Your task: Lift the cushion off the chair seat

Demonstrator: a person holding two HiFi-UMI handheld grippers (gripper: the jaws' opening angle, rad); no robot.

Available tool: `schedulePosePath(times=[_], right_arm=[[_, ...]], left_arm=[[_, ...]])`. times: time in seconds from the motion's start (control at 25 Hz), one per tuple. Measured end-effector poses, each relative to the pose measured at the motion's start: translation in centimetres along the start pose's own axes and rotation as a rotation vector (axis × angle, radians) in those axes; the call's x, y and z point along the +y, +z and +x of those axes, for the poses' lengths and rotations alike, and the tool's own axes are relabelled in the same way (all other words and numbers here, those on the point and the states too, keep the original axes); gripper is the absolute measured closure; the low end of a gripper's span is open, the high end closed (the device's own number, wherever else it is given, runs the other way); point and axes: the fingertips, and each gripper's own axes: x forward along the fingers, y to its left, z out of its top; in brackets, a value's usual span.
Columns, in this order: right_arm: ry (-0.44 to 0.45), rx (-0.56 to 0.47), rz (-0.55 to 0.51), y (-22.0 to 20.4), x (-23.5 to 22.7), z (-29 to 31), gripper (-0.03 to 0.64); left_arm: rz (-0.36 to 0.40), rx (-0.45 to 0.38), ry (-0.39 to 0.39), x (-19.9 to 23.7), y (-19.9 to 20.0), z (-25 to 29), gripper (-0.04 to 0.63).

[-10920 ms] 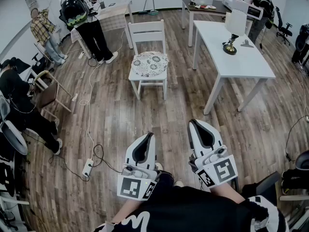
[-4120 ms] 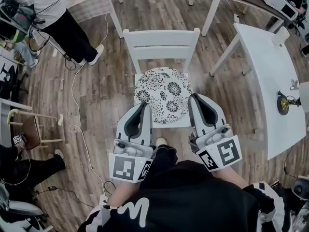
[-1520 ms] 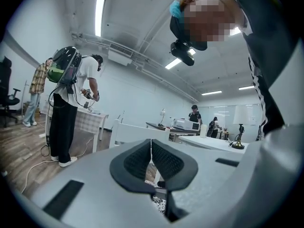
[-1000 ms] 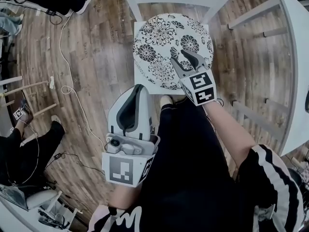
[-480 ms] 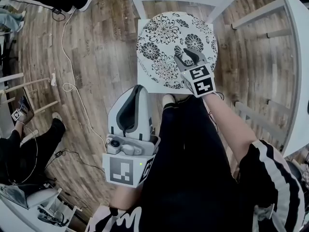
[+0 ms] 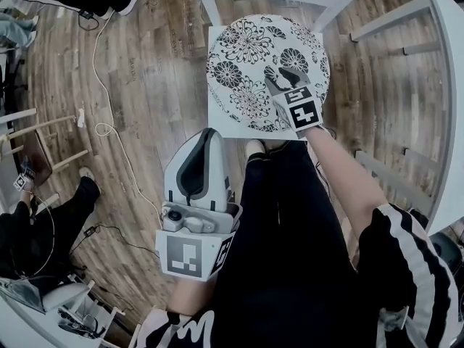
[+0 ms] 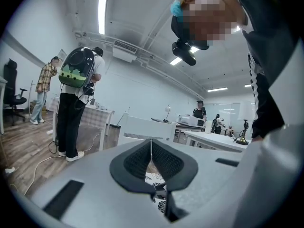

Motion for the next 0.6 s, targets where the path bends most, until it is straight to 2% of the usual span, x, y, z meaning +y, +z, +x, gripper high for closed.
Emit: schedulePosePath(times=[0.2,0.6], right_arm=[[0.003,0.046,0.03,-1.1,-0.2,1.0,0.46],[0.004,0.119,0.019,-2.4,-0.7,2.6,0.46]], left_arm=[[0.003,0.006,0.001,0.0,-0.5,-0.2,0.588],[0.007,0.015,-0.008,-0.2,-0.7,0.0,0.588]])
